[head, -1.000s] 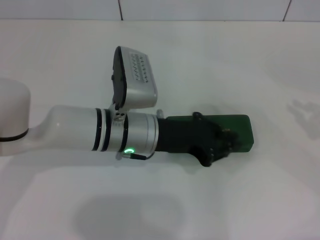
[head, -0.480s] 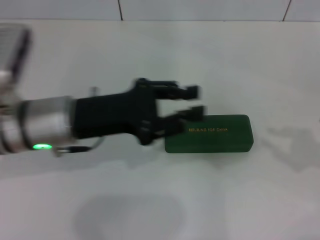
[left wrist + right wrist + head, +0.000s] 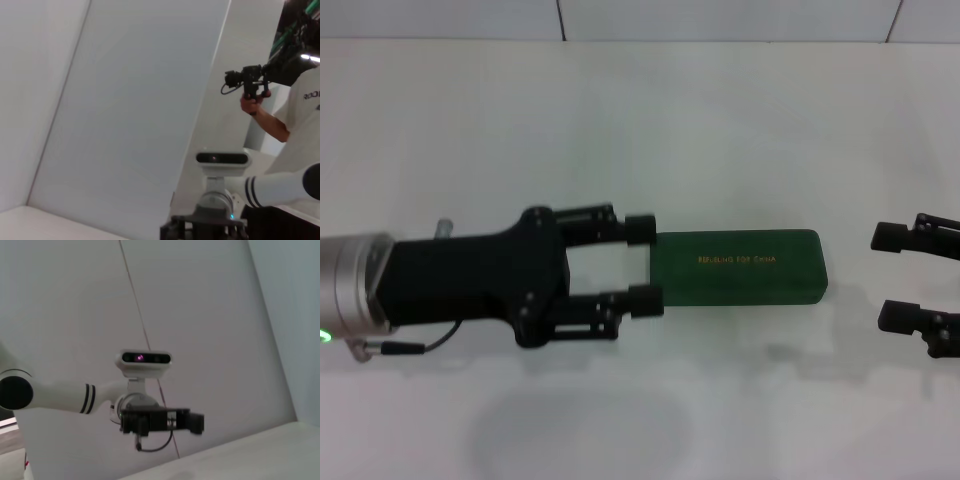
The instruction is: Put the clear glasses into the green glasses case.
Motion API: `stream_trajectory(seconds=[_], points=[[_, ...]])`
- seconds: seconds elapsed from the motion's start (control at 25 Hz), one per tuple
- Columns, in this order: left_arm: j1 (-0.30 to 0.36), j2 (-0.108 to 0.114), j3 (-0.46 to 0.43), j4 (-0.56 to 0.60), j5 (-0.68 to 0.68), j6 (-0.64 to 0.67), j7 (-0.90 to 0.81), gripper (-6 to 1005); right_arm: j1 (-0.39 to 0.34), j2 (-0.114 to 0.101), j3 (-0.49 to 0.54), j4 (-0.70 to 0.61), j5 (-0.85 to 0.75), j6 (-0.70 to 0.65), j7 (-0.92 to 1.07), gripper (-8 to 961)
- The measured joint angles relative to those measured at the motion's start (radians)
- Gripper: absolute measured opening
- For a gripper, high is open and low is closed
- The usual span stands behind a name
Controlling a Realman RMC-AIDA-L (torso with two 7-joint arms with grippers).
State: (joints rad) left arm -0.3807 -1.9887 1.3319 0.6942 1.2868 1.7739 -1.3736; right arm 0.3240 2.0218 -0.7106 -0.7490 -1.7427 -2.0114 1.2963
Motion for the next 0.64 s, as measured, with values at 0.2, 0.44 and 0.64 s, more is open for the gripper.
stream_trajectory(seconds=[0.2,0.44,0.64], points=[[0.017,0.001,-0.001,-0.012,0.057,0.019,0.020,712,0.019,0.001,-0.019,0.014,0.014,-0.002,-0.018,705],[0.035,0.003,-0.022,-0.013,0.093,0.022,0.046,708,0.065,0.001,-0.086,0.055,0.019,0.013,-0.064,853],[0.037,0.011,-0.037,-0.013,0.103,0.026,0.068,708,0.104,0.004,-0.140,0.097,0.020,0.038,-0.099,877]])
